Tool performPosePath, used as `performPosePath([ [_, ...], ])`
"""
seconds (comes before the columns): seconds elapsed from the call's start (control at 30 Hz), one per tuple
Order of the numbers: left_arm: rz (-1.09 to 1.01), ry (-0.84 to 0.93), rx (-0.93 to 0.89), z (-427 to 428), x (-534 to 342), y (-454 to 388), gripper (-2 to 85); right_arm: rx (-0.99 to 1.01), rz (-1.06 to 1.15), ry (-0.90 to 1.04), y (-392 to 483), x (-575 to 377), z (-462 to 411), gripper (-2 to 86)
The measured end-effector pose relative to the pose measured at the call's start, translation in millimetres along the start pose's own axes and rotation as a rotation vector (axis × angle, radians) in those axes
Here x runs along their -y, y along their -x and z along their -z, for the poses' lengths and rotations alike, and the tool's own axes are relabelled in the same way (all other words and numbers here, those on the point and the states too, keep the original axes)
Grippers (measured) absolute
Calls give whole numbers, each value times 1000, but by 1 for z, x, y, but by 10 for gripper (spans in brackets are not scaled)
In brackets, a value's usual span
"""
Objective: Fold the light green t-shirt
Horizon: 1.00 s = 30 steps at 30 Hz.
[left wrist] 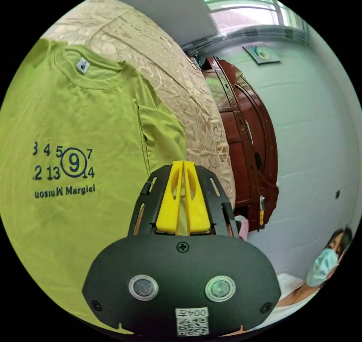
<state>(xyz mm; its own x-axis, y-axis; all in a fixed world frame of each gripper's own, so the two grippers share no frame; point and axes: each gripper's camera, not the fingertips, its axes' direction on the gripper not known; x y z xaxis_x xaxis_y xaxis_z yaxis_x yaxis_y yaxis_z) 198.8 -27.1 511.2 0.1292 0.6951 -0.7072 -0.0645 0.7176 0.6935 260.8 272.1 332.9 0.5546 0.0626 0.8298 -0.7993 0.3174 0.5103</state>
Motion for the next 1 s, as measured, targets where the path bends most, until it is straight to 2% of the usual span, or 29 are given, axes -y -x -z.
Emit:
performPosePath([
  [0.07, 86, -68, -35, -2, 23, 28, 6, 63, 17, 22, -2, 11, -3, -6],
  [0.2, 107, -71, 13, -8, 47, 51, 14, 0, 152, 102, 4, 33, -11, -4],
  [0.4, 105, -51, 42, -17, 69, 76, 25, 74, 66, 102, -33, 37, -2, -5],
  [1.0, 105, -25, 26, -40, 84, 133, 66, 65, 93, 135, -53, 35, 0, -8],
])
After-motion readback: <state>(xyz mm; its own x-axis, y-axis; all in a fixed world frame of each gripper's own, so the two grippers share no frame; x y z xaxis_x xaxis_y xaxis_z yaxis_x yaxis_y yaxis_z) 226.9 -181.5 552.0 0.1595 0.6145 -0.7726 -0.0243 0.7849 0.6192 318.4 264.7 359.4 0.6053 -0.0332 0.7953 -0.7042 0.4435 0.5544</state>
